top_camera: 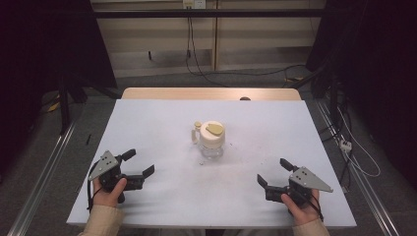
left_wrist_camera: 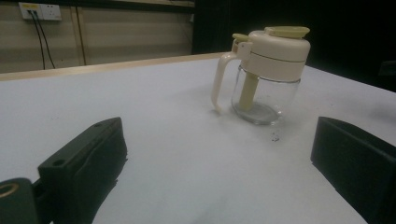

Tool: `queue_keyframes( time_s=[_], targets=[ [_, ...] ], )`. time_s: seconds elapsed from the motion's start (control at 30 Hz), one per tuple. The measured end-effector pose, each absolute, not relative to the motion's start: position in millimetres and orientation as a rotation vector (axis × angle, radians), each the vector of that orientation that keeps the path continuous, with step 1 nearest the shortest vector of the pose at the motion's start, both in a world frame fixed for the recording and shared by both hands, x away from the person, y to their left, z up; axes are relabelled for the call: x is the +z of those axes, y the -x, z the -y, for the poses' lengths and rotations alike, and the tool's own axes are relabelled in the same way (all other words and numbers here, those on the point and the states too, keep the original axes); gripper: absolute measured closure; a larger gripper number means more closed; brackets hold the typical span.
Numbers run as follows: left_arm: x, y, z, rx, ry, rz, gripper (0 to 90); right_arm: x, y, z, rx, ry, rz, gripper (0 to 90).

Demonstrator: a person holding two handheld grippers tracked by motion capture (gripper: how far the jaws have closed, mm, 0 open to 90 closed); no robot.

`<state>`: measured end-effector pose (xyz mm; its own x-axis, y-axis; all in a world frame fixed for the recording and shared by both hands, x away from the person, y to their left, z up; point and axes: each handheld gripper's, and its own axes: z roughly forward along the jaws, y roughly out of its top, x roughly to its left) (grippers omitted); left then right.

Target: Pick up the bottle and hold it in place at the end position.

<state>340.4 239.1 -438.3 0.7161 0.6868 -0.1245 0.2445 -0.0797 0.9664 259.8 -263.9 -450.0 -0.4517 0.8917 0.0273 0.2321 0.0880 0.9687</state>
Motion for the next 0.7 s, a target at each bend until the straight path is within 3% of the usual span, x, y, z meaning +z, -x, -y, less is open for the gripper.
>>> queue_keyframes(
  time_s=[0.3,0.7],
  targets=[
    [-433,-342,-231,0.427,-1.659,-0.733,2.6,-449,-260,264,1.394,-1.109,-1.761,3.3],
    [-421,-353,-180,0.396,-1.694,-0.728,2.9,-449,-259,267,1.397,-1.117,-1.747,3.3]
  ],
)
